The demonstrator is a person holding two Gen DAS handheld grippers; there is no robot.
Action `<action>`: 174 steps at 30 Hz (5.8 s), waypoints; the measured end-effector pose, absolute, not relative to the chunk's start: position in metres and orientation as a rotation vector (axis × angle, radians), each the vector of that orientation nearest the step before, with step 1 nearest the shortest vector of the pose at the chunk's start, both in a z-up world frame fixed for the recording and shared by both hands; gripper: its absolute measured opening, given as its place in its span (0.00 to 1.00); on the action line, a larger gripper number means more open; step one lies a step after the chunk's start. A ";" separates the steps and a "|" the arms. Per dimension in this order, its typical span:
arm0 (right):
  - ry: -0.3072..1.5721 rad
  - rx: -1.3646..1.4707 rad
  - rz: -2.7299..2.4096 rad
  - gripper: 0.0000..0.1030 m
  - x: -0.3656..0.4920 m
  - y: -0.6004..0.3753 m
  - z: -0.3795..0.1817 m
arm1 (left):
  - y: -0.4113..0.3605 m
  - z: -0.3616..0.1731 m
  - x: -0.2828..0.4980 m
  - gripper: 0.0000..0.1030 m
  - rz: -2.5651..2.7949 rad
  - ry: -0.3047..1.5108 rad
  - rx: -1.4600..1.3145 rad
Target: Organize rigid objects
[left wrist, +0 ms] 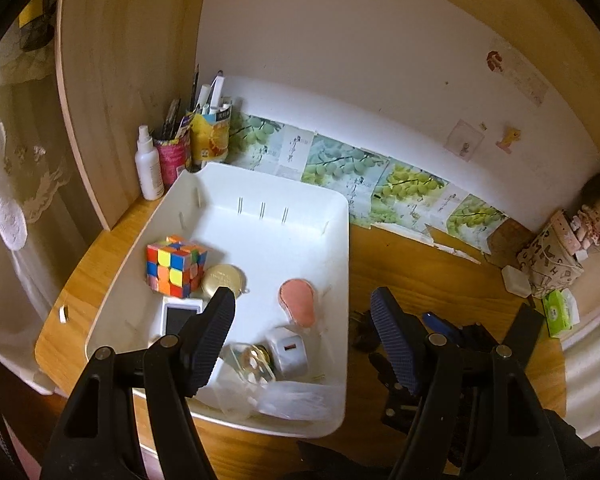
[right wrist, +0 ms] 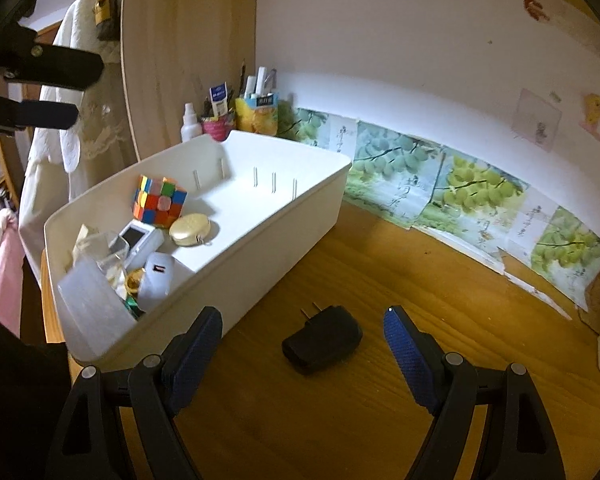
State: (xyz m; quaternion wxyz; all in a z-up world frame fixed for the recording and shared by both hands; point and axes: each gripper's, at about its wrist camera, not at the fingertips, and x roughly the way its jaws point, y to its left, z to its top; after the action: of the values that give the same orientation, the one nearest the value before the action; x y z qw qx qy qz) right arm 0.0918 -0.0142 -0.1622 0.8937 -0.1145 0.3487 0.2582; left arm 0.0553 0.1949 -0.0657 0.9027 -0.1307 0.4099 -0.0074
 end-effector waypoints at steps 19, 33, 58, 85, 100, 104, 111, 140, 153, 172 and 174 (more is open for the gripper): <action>0.817 -0.263 0.728 0.81 0.143 -0.023 -0.203 | 0.150 -0.084 0.036 0.72 0.200 0.972 -0.313; 0.868 -0.255 0.780 0.81 0.154 -0.021 -0.218 | 0.141 -0.086 0.048 0.72 0.220 1.005 -0.313; 0.942 -0.292 0.733 0.64 0.156 -0.014 -0.220 | 0.151 -0.076 0.041 0.72 0.182 0.947 -0.345; 0.778 -0.235 0.453 0.64 0.115 0.002 -0.115 | 0.203 -0.038 0.038 0.72 -0.164 0.782 -0.326; 0.769 -0.272 0.468 0.64 0.092 0.081 -0.105 | 0.273 -0.047 0.029 0.72 -0.170 0.789 -0.389; 0.788 -0.300 0.487 0.64 0.085 0.098 -0.107 | 0.290 -0.055 0.026 0.72 -0.153 0.802 -0.441; 0.786 -0.343 0.511 0.64 0.076 0.115 -0.100 | 0.308 -0.061 0.022 0.72 -0.138 0.800 -0.510; 0.915 -0.175 0.297 0.84 0.037 -0.005 -0.104 | 0.225 -0.075 0.031 0.72 -0.185 0.932 -0.400; 0.989 -0.084 0.264 1.00 0.013 -0.137 -0.126 | 0.079 -0.080 0.032 0.73 -0.112 1.009 -0.271; 0.997 0.194 0.126 1.00 0.034 -0.252 -0.075 | -0.014 -0.026 0.055 0.98 -0.134 0.902 -0.062; 1.004 0.221 0.136 1.00 0.034 -0.250 -0.064 | -0.012 -0.009 0.054 0.98 -0.148 0.859 -0.042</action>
State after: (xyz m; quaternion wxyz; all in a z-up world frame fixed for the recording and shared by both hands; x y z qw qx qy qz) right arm 0.0340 -0.2504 -0.0643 0.8686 0.1056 0.4797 0.0651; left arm 0.0538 -0.0117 -0.0085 0.9064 -0.0203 0.4158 -0.0717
